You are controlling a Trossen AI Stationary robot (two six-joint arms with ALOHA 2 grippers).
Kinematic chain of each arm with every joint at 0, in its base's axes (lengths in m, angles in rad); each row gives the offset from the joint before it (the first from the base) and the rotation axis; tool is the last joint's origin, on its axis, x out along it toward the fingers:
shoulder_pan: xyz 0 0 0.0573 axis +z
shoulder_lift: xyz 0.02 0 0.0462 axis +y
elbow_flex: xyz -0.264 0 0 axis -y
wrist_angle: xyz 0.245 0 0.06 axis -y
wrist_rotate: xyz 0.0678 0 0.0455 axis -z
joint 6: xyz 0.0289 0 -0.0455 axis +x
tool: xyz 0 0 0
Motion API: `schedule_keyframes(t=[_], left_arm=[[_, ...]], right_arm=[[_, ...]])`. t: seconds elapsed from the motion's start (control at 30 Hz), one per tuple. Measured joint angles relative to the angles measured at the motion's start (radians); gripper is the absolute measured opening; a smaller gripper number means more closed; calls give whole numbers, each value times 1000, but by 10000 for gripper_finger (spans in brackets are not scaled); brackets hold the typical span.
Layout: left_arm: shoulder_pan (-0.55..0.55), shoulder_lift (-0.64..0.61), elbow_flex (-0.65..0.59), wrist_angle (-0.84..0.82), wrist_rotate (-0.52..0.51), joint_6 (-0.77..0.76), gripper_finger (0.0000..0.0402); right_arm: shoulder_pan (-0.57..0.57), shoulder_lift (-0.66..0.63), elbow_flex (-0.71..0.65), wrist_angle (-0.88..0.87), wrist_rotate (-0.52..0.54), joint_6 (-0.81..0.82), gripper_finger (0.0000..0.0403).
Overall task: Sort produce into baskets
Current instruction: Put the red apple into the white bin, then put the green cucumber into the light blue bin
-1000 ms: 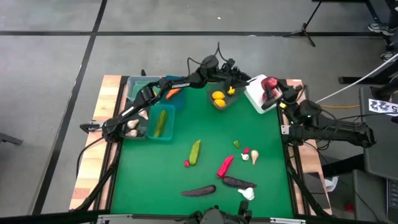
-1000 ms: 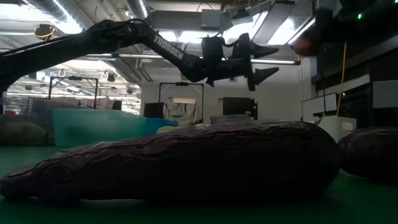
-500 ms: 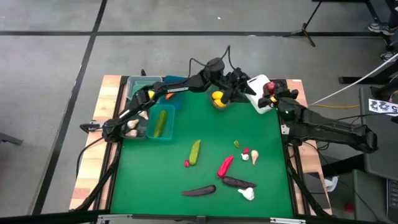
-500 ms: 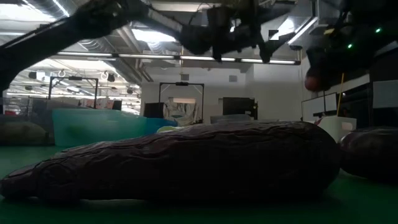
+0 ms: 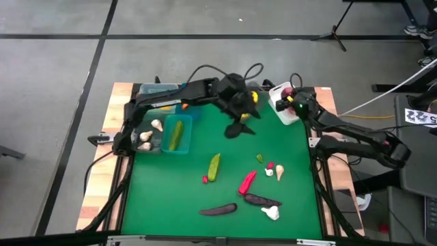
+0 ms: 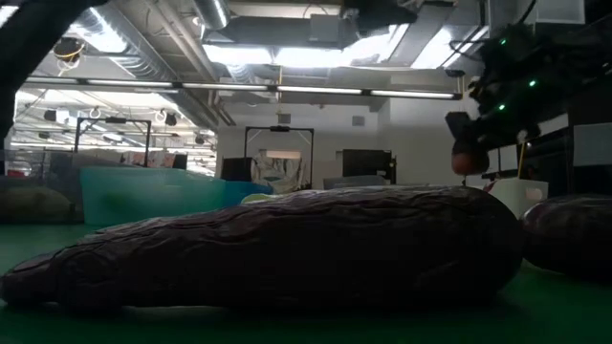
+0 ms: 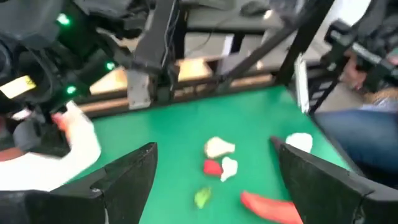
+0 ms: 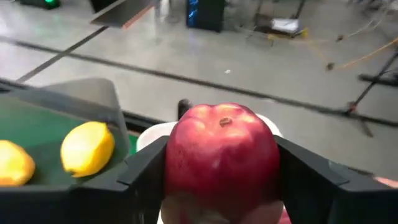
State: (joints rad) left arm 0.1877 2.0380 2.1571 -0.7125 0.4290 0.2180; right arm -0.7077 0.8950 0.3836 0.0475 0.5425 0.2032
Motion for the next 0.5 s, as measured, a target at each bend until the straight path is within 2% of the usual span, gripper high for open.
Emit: schedule_keyframes(t=[0.13,0.33,0.5], left_arm=[[-56,-59,0,-131,-153,24,328],[-145,-117,-32,-199,-280,21,328],[-217,-179,-172,-197,-417,-8,328]], right_arm=[[-56,86,0,30,-56,-1,290],[-94,131,0,57,-101,-40,349],[-91,94,20,53,-140,-76,368]])
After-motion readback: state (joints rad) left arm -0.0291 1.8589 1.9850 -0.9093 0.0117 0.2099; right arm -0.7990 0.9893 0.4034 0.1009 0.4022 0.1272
